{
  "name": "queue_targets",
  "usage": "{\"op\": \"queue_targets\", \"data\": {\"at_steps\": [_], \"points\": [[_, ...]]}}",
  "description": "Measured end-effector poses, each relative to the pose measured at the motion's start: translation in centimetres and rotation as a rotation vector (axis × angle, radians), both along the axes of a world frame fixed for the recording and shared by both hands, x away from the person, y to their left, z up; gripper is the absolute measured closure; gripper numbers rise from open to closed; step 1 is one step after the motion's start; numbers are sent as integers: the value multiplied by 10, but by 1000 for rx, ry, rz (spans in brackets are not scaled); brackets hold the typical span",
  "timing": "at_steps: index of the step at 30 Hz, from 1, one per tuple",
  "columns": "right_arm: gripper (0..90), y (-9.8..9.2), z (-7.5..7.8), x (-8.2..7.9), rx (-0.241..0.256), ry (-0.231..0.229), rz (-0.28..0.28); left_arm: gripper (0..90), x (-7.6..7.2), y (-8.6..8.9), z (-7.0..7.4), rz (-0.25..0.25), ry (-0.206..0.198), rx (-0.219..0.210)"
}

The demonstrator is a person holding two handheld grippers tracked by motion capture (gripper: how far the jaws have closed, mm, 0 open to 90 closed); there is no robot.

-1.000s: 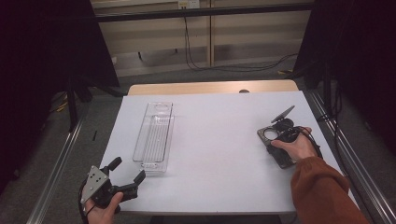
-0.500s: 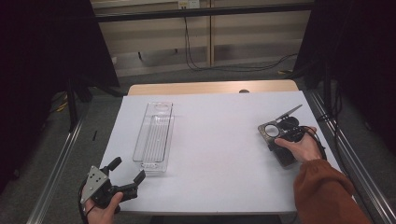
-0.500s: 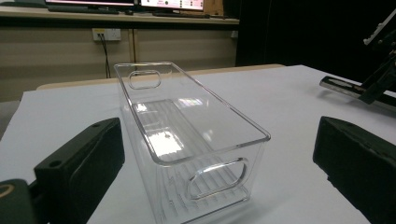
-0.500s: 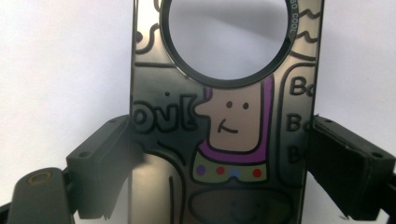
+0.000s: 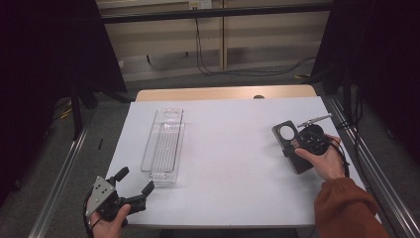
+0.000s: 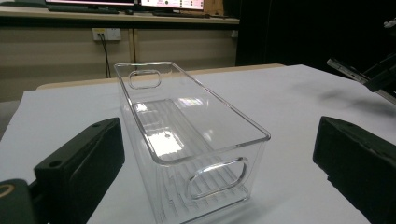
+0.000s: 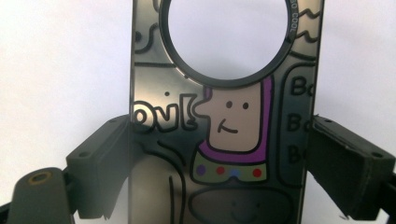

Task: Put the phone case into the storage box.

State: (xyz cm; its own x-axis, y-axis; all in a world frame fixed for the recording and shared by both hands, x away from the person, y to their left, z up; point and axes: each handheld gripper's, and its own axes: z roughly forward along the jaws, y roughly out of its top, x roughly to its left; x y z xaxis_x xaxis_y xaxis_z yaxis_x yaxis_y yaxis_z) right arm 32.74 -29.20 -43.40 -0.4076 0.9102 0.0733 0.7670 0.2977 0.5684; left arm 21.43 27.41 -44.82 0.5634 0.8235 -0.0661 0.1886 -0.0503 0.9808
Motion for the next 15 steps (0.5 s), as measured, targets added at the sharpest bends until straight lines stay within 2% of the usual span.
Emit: {"op": "queue_targets", "data": {"at_steps": [5,15], "points": [[119,-4,3,-6,50,-105,13,22,0,0,0,-1,0,5],[119,-4,1,-17,138,-216,48,22,0,0,0,-1,-1,0]]}}
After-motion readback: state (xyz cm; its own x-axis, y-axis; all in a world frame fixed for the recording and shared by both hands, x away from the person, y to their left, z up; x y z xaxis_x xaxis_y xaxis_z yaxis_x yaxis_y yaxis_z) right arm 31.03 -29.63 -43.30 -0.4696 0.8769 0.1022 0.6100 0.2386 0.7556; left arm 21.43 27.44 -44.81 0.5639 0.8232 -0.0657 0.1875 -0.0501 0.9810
